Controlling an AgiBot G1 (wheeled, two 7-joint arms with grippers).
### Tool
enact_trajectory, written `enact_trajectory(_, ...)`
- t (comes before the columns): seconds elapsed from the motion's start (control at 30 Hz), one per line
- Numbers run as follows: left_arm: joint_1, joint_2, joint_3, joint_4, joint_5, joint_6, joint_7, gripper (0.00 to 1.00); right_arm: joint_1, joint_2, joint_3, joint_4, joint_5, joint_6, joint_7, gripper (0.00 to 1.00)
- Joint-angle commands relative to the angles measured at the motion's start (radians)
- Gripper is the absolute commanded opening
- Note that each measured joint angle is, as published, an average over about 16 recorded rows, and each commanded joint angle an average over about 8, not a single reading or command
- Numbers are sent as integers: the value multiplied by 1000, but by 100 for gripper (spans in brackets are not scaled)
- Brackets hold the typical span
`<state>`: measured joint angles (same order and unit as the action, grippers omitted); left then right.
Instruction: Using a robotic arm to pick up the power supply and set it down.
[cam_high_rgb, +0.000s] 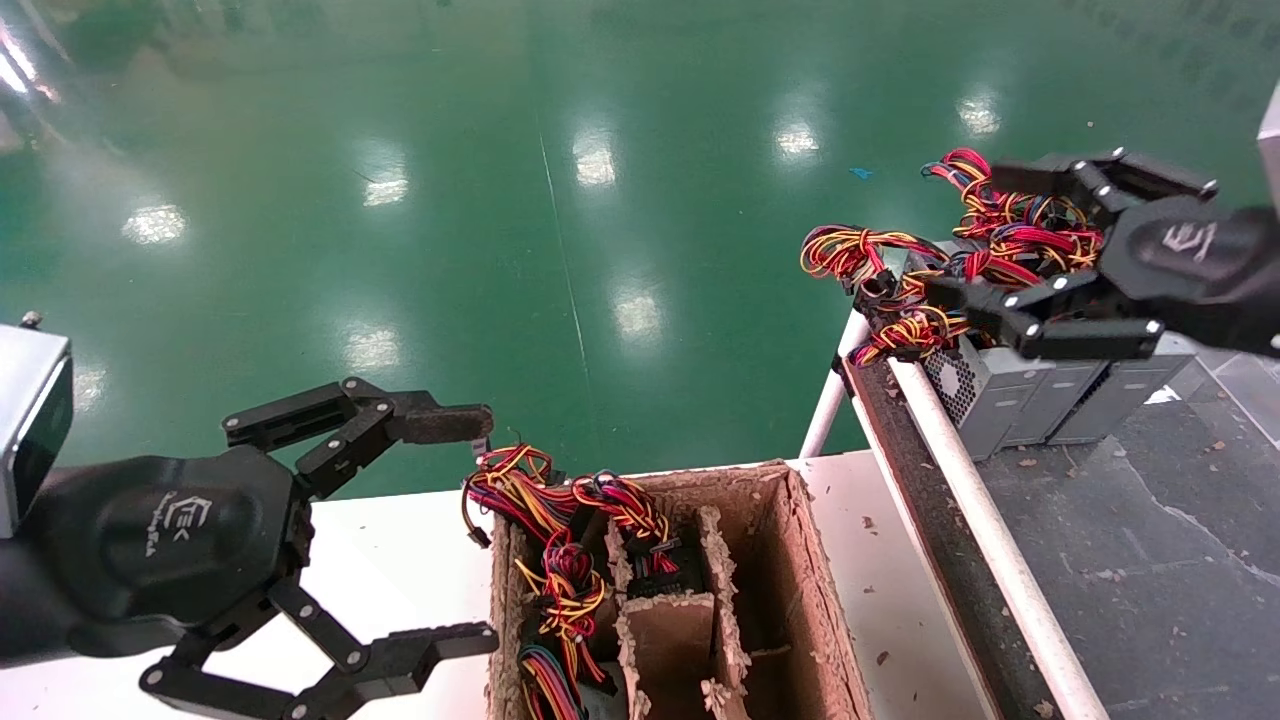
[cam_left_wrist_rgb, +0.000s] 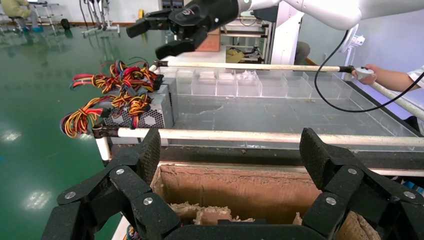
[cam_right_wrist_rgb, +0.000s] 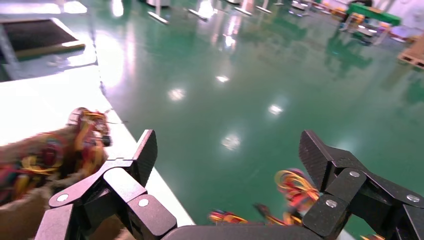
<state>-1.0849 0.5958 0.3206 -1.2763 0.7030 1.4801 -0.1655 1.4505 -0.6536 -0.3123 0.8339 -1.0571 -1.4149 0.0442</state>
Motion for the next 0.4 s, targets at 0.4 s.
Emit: enact_trajectory(0.4,0,0,0,0,0,0,0,100,-150,17,13,180,130,-32,57,100)
